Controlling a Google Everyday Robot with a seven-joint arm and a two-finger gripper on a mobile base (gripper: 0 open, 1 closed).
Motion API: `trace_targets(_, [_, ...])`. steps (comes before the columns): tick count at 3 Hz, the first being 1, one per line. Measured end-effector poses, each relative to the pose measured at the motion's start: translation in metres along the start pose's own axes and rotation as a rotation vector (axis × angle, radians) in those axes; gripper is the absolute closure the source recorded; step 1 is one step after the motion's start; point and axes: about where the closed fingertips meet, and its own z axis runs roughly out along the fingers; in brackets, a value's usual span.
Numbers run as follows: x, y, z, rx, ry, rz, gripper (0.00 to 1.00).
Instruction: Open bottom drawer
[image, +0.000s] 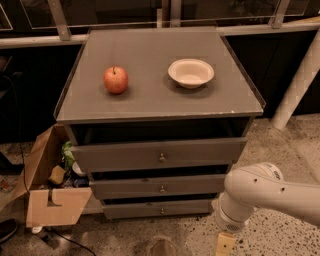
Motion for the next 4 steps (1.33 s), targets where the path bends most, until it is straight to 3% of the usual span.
trace_targets(1, [0.004, -0.008, 0.041, -0.028, -0.041, 0.028, 0.0])
trace_targets(2, [-0.001, -0.02, 0.107, -0.099, -0.102, 0.058, 0.0])
trace_targets(4, [-0.002, -0.026, 0.125, -0.11, -0.126, 0.07, 0.0])
